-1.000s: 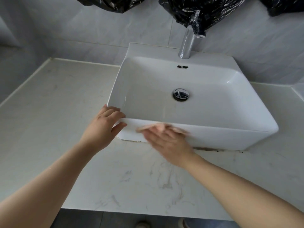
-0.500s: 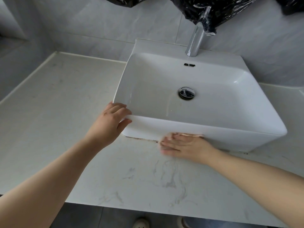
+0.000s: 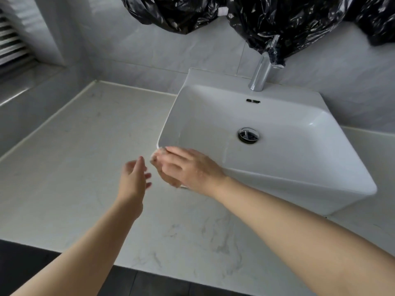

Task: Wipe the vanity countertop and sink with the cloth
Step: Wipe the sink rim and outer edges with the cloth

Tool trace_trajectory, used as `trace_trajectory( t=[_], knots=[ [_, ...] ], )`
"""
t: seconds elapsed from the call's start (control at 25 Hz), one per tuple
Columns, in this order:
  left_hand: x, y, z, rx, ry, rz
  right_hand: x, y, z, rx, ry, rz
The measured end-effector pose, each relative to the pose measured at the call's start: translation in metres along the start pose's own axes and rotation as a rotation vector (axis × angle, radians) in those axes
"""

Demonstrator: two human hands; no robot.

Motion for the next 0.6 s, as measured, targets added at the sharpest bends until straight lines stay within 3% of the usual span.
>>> trace_trajectory(
  t=[0.08,0.16,0.24,0.36,0.44,0.52,0.56,0.6],
  knots=[
    [0.004,-0.002,0.002,0.217,0.277,0.266,-0.007,0.008,0.003,-0.274,-0.063,0.038],
    [0.012,-0.005,-0.005,0.326,0.272,0.541,-0.009,0.021,0.005,-0.443,-0.188,0.096],
    [0.016,-0.01,-0.013,0.225,0.181,0.614,-0.007,0.028,-0.002,-0.571,-0.339,0.136],
    [0.008,-0.009,-0.024,0.088,0.038,0.437,-0.002,0.036,-0.011,-0.755,-0.542,0.098],
    [0.001,0.01,-0.037,0.132,-0.036,0.196,0.007,0.038,-0.028,-0.676,-0.785,0.082],
    [0.002,0.04,-0.041,0.117,-0.092,-0.158,0.019,0.035,-0.039,-0.49,-0.99,0.305],
    [0.008,0.044,-0.042,0.017,-0.097,-0.21,0.021,0.032,-0.042,-0.458,-1.027,0.412],
    [0.015,0.039,-0.04,-0.038,-0.081,-0.145,0.022,0.031,-0.043,-0.462,-1.037,0.463]
  ],
)
Point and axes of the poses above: each hand's wrist, its own x-axis away from the middle knuckle, its own y-axis out of the back of the hand, z = x × y, the point moved 2 cm from there along -x, towards the middle knuckle, and after that the axes turned 6 degrees about z, right-handed, at the moved point
